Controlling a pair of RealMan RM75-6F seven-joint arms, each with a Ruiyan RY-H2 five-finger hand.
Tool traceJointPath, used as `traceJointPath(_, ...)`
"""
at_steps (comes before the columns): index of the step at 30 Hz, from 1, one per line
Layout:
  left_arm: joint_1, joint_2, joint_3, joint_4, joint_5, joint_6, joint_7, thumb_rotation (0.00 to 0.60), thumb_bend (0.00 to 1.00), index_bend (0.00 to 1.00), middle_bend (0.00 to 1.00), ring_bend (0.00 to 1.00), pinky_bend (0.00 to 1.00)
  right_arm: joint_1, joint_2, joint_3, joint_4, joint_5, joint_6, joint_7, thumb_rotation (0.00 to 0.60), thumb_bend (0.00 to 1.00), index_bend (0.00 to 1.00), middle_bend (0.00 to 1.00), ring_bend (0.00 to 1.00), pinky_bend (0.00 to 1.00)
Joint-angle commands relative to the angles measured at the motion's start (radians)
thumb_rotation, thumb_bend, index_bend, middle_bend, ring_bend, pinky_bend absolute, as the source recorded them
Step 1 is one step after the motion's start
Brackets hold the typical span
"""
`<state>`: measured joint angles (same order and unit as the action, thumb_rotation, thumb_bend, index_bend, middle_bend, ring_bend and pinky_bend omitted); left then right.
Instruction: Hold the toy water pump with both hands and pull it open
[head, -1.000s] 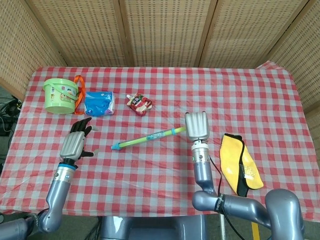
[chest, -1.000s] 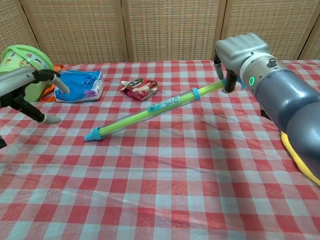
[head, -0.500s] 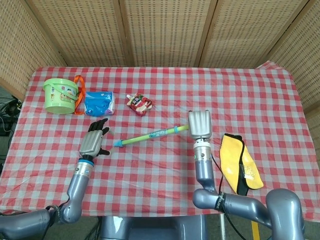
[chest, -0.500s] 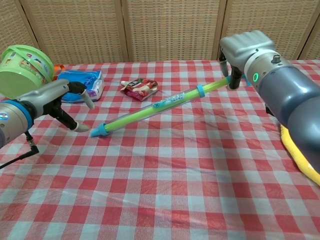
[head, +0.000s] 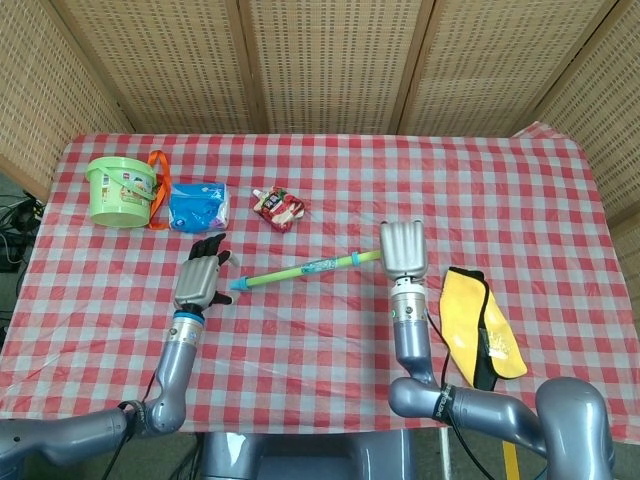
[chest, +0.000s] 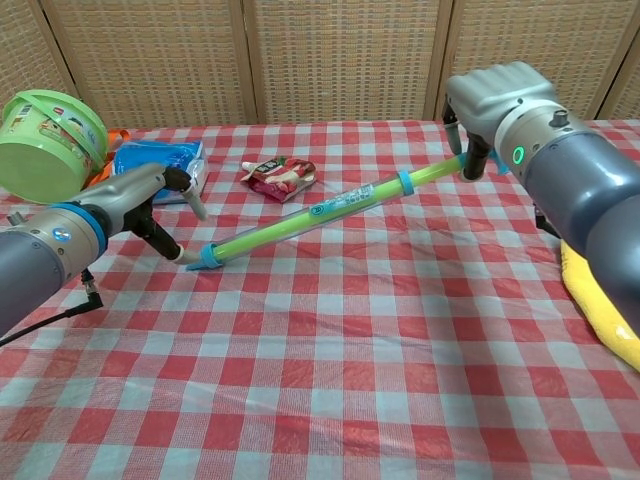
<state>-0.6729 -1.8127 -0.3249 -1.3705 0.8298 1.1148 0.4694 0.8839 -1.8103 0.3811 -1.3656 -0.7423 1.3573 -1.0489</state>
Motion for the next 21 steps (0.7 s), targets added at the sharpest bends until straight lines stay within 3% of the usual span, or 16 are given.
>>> traceJointPath(1, -0.013, -0.019, -0.004, 0.016, -0.017, 0.004, 0.02, 0.6, 0.24, 0.39, 0.0, 0.0, 0.0, -0.001, 0.004, -0.001, -0.003, 0.001, 0.002, -0.003, 0.6, 0.48, 0.79, 1.0, 0.97, 0.65)
traceJointPath(21, -0.079, -0.097, -0.023, 0.088, -0.065, -0.004, 0.07, 0.6, 0.26, 0.41, 0.0, 0.0, 0.0, -0.009, 0.025, -0.005, -0.035, 0.021, 0.008, -0.009, 0.6, 0.48, 0.79, 1.0, 0.97, 0.65)
